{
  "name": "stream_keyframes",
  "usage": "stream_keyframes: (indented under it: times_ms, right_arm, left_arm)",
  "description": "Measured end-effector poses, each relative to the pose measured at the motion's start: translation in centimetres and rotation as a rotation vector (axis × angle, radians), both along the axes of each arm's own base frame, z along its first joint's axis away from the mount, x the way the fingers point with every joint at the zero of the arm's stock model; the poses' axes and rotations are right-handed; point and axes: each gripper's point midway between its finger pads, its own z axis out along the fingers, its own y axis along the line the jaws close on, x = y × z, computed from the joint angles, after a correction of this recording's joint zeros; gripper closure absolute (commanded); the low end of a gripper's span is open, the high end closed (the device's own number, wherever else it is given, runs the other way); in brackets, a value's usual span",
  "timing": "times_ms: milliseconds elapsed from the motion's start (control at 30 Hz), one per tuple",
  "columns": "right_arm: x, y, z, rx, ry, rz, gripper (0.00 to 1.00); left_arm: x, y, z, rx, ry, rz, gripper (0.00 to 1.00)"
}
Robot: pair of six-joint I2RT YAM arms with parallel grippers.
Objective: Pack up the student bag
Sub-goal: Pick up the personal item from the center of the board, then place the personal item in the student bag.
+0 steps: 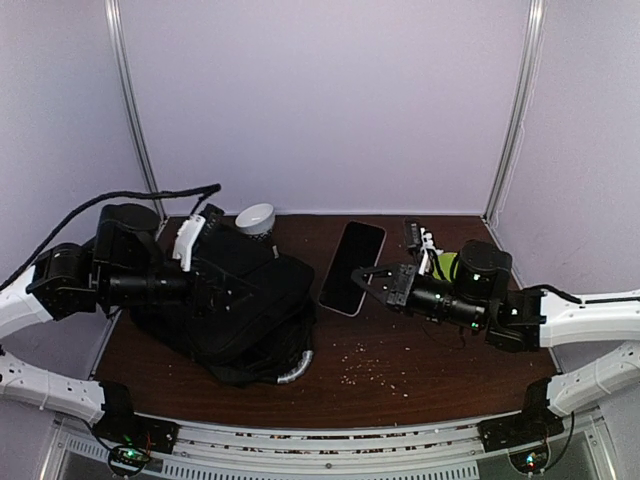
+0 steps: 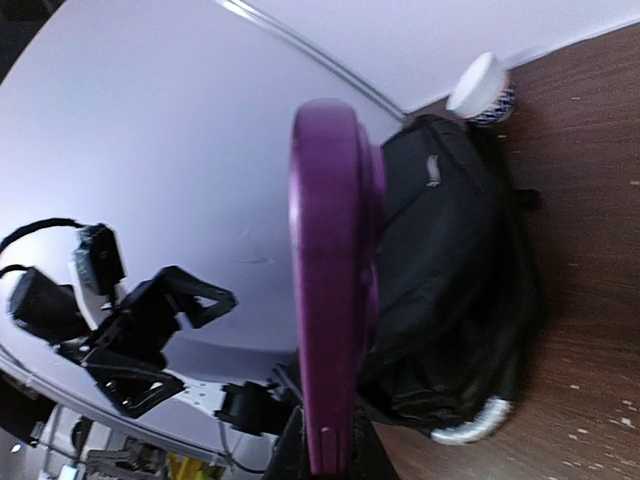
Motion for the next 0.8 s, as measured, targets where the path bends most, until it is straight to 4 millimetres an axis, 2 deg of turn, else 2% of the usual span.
stream_keyframes:
  times_ms: [100, 167, 267, 400, 567, 600, 667, 700, 767, 800]
  right_arm:
    - [0.6, -3.4, -3.5, -0.117, 0.023, -0.09, 1.0]
    - [0.7, -5.8, -6.1, -0.197, 0.046, -0.146, 1.0]
    - [0.6, -8.3, -8.6, -0.267, 0.068, -0.2, 1.0]
    - [0.3, -9.9, -10.6, -0.308, 0.087, -0.229, 1.0]
    - [0.3, -10.1, -11.5, -0.31, 0.106, -0.233, 1.0]
    - [0.3, -10.1, -11.5, -0.307, 0.106, -0.234, 1.0]
    - [0.3, -9.9, -11.5, -0.3, 0.106, -0.231, 1.0]
    - [0.3, -9.8, -11.4, -0.295, 0.107, -0.227, 1.0]
    - [0.2, -9.4, -11.4, -0.28, 0.114, -0.213, 1.0]
    - [0.2, -9.1, -11.4, -0.272, 0.119, -0.206, 1.0]
  left_arm:
    - [-0.1, -1.7, -3.1, 0.25, -0.021, 0.015, 0.02]
    - [0.9, -2.4, -5.7, 0.442, -0.047, 0.064, 0.02]
    - [2.2, -2.5, -9.8, 0.712, -0.081, 0.105, 0.02]
    - [3.4, -2.5, -13.8, 0.99, -0.111, 0.116, 0.02]
    - [5.0, -2.6, -15.7, 1.189, -0.166, 0.147, 0.03]
    - [5.2, -2.6, -16.1, 1.22, -0.178, 0.154, 0.06]
    - [5.6, -2.3, -16.7, 1.28, -0.2, 0.169, 0.19]
    - [5.8, -2.1, -16.9, 1.312, -0.213, 0.176, 0.3]
    - [6.1, -1.7, -17.0, 1.348, -0.229, 0.194, 0.64]
    - [6.2, -1.5, -16.8, 1.356, -0.238, 0.204, 0.77]
